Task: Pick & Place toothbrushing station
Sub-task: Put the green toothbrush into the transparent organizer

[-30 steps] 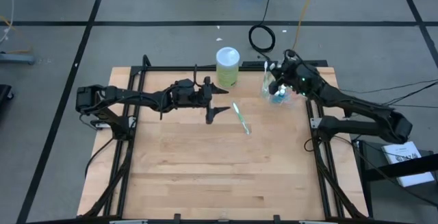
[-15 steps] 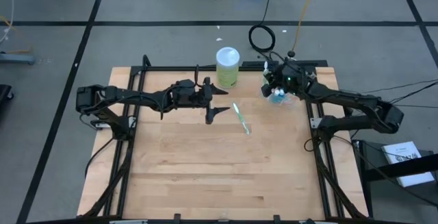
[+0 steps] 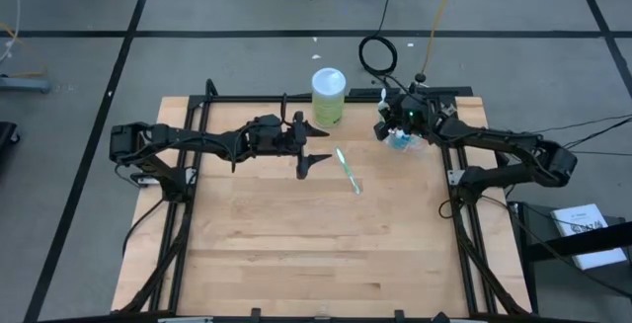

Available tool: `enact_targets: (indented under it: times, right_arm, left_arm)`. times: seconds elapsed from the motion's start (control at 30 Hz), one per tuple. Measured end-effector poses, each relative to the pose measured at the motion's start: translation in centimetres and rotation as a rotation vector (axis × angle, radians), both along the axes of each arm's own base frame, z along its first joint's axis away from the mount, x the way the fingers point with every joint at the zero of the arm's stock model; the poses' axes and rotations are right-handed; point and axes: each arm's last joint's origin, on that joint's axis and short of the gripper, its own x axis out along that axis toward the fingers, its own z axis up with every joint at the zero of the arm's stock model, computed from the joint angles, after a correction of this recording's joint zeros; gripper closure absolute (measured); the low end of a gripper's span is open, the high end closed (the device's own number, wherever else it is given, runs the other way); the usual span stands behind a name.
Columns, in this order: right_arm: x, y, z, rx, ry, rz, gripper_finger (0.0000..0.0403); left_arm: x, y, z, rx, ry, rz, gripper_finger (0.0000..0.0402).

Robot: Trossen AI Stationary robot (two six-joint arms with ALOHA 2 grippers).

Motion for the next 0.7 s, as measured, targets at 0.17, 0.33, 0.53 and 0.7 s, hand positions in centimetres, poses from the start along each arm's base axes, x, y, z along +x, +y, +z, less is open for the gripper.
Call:
enact_targets:
  times: [0.17,0.33,0.53,0.7]
  right_arm:
    - [0.0,0.0,0.0,0.002,0.004,0.0,0.0374]
    - [0.0,0.0,-0.1,0.002,0.007,-0.003,0.0344]
    - [0.1,-0.2,0.2,-0.031,-0.013,-0.025,0.0272]
    - [0.1,-0.3,1.4,-0.112,-0.079,-0.039,0.022]
  left_arm:
    - [0.0,0.0,0.0,-0.006,0.0,0.001,0.0107]
    - [0.0,0.0,0.0,-0.007,0.0,0.001,0.0107]
    - [0.0,0.0,0.0,-0.009,0.0,0.002,0.0107]
    - [0.0,0.0,0.0,-0.009,0.0,0.002,0.0107]
